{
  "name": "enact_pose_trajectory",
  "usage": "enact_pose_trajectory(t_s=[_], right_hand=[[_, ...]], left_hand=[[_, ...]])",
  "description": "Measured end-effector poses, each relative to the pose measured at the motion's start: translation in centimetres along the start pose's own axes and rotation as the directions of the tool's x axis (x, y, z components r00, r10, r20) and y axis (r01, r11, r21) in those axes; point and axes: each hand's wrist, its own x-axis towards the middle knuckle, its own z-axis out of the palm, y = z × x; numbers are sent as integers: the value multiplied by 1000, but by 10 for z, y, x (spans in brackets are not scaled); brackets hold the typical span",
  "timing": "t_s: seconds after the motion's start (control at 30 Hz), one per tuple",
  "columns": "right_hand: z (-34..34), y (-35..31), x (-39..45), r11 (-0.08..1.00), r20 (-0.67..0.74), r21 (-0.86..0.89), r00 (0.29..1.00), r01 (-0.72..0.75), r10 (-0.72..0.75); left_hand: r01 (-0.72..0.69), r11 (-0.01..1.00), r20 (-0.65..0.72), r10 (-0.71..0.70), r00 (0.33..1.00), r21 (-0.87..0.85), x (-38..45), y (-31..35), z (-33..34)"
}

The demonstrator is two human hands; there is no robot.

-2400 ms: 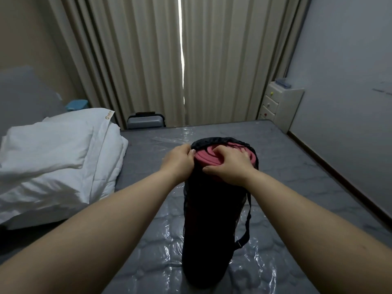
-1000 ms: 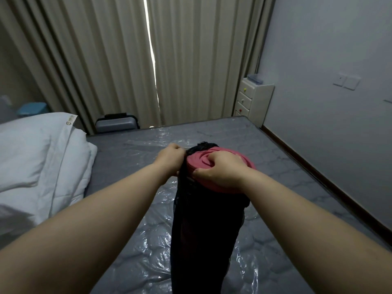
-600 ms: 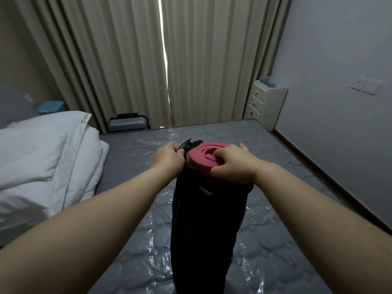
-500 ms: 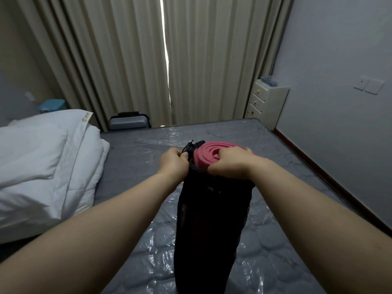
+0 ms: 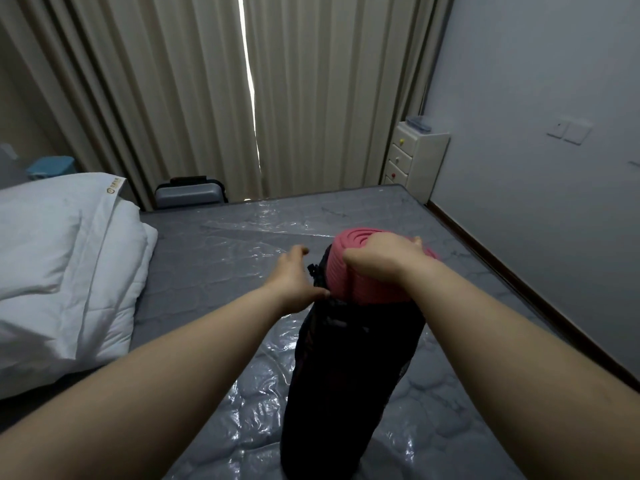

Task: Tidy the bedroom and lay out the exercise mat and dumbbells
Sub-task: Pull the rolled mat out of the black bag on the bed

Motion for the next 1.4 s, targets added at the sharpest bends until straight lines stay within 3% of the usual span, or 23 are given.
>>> enact_pose_trajectory(t_s=[0.1, 0.2, 0.3, 0.4, 0.47, 0.57, 0.63, 0.73, 0.87, 1.03, 1.1, 1.2, 1.27, 1.4], right_hand=[[15, -11, -6, 996, -54, -57, 997, -65, 62], [20, -12, -11, 998, -147, -60, 989, -15, 6], [14, -9, -13, 989, -179, -13, 972, 150, -150], [9, -16, -16, 920, -211, 7, 900, 391, -381], [4, -20, -16, 896, -140, 32, 890, 442, -434], [5, -26, -16, 934, 23, -3, 934, 358, -358], [11, -38, -18, 952, 52, -81, 955, 295, -291], [27, -53, -21, 974, -61, -116, 978, 192, -200], [39, -35, -18, 962, -264, -123, 926, 246, -270], [26, 4, -15, 965, -162, 80, 959, 248, -233], [17, 15, -17, 959, -116, 143, 967, 244, -228], [3, 27, -25, 948, -35, 237, 977, 211, -208], [-4, 30, -30, 954, 50, 252, 982, 163, -181], [-11, 27, -36, 986, 154, 95, 977, 135, -148]], left_hand=[[-129, 992, 60, 129, 990, -4, 2, 13, -3], [-21, 991, 85, 32, 996, -131, 0, 12, -7], [39, 991, -66, -48, 997, -130, 0, 7, -16], [101, 984, -224, -134, 965, -150, 0, 0, -30], [122, 981, -248, -157, 956, -152, -3, -9, -39], [109, 981, -186, -139, 973, -164, -16, -23, -43], [79, 981, -129, -103, 986, -177, -21, -27, -37], [46, 991, -126, -62, 990, -127, -19, -27, -29], [33, 985, -44, -26, 999, 169, -21, -44, -13], [-14, 951, 131, -28, 991, 309, -23, -51, 24], [25, 975, 133, -56, 990, 220, -21, -43, 27], [191, 965, 9, -192, 981, -182, -13, -26, 14], [208, 933, -59, -235, 970, -292, -5, -17, 4], [204, 912, 130, -168, 977, -357, -2, -1, 9]])
